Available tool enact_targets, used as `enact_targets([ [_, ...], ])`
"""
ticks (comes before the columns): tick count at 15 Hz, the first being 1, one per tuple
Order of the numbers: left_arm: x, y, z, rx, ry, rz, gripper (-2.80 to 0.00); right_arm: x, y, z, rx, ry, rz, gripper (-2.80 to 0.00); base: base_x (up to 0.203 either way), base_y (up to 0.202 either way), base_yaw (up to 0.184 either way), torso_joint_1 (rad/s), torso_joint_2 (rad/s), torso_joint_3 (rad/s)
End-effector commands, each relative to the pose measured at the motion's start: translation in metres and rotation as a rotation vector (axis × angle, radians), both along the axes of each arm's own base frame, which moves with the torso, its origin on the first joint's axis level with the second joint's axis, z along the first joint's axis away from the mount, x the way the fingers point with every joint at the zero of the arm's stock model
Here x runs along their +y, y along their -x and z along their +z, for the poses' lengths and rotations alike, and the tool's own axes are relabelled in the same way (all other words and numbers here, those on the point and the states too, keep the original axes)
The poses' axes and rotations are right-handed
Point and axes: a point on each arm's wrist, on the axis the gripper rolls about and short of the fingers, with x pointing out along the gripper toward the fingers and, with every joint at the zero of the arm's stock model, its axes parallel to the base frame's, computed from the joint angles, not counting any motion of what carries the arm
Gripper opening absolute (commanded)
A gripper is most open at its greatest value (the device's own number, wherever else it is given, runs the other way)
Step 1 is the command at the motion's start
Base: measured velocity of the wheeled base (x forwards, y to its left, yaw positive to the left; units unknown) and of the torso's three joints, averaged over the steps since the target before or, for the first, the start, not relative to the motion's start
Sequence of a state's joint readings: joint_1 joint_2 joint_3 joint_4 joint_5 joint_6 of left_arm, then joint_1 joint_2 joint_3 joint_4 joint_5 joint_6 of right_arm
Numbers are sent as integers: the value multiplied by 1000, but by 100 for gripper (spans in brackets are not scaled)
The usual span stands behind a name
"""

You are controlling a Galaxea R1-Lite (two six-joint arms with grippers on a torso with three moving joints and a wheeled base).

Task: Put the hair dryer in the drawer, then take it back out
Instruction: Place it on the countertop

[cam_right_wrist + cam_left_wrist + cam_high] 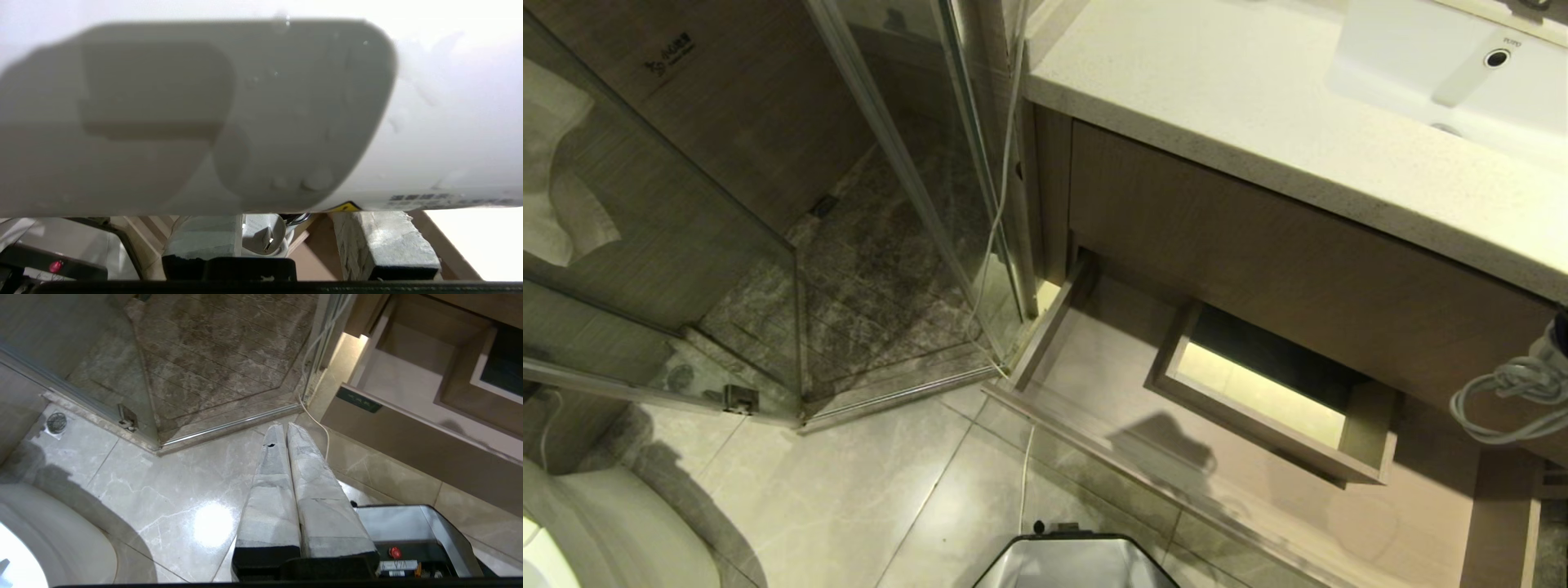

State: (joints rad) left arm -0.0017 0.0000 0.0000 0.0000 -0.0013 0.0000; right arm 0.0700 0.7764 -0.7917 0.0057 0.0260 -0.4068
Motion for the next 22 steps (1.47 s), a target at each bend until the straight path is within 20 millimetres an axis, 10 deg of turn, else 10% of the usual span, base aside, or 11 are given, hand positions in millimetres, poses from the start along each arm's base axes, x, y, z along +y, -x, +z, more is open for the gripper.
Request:
enact_targets([
  [1, 0, 0, 0, 2, 0, 0, -280, 0, 1, 0, -2, 3, 2, -280, 0, 0, 0, 201, 1, 215],
  [22, 0, 0, 0, 1, 0, 0, -280, 0, -2, 8, 70, 15, -4, -280, 0, 0, 0, 254, -70, 178],
])
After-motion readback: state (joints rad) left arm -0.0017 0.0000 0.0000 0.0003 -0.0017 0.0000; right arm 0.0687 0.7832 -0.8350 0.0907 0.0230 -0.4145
